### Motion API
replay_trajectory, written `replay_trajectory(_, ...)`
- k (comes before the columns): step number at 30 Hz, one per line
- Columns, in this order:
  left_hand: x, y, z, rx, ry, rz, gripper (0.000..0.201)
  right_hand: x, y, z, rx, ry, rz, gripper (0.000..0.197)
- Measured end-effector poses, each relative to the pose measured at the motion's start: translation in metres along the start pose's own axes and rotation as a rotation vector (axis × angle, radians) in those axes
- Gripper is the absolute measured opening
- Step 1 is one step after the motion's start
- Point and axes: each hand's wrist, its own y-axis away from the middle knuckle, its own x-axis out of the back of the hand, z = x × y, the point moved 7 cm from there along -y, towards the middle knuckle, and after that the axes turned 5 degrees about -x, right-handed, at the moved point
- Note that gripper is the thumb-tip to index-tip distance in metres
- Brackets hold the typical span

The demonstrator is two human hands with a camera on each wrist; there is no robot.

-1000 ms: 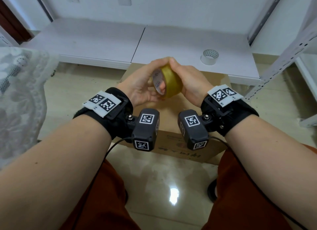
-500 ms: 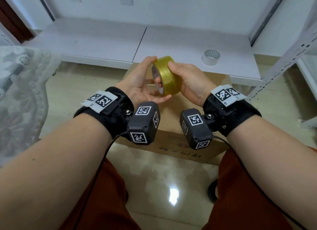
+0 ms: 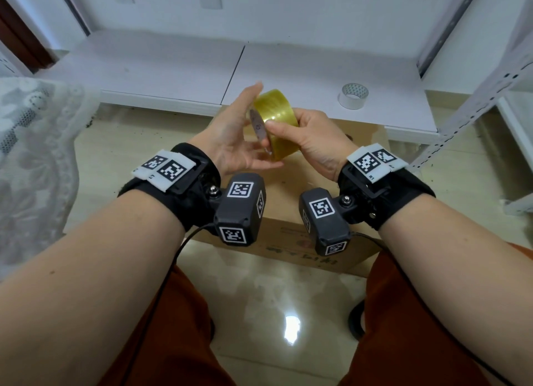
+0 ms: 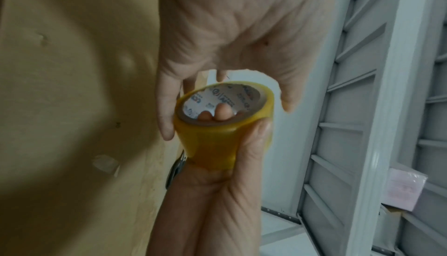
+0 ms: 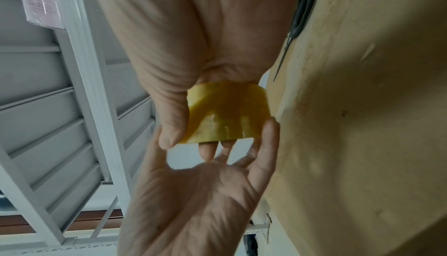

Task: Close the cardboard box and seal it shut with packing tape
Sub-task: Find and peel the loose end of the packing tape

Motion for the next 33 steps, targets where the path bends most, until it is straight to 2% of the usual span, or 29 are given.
replay_trajectory(4, -0.007, 0.003, 0.001, -0.058, -0.076, -0.029, 0.058, 0.003, -0.001, 0.001, 0.000, 0.007, 0.044, 0.023)
replay_trajectory(10, 0.005, -0.003, -0.003, 0.065, 0.103, 0.025, 0.065, 0.011, -0.001, 0.003, 0.026, 0.060, 0.107, 0.009)
replay_trajectory(12, 0.006, -0.004, -0.003, 0.084, 0.122, 0.019, 0.067, 0.011, -0.002, 0.003, 0.020, 0.044, 0.077, 0.010)
replay_trajectory(16, 0.004, -0.003, -0.005, 0.110, 0.123, 0.007, 0.073, 0.008, -0.003, 0.003, 0.009, -0.021, -0.015, 0.025)
replay_trajectory(19, 0.003, -0.004, -0.004, 0.099, 0.101, -0.007, 0.074, 0.007, -0.002, 0.002, -0.002, -0.029, -0.027, 0.027)
replay_trajectory(23, 0.002, -0.008, -0.006, 0.080, 0.069, -0.016, 0.073, 0.008, -0.001, 0.003, -0.015, 0.013, 0.079, 0.014)
replay_trajectory(27, 0.002, -0.009, -0.002, 0.020, 0.033, -0.030, 0.074, 0.007, -0.003, 0.006, -0.018, -0.030, 0.136, 0.028)
replay_trajectory(30, 0.001, -0.009, 0.004, -0.029, 0.020, -0.040, 0.073, 0.008, -0.003, 0.003, -0.010, -0.127, 0.119, 0.039)
replay_trajectory(33, 0.003, -0.009, 0.008, -0.042, 0.027, -0.029, 0.072, 0.008, -0.002, -0.001, -0.001, -0.119, 0.045, 0.026)
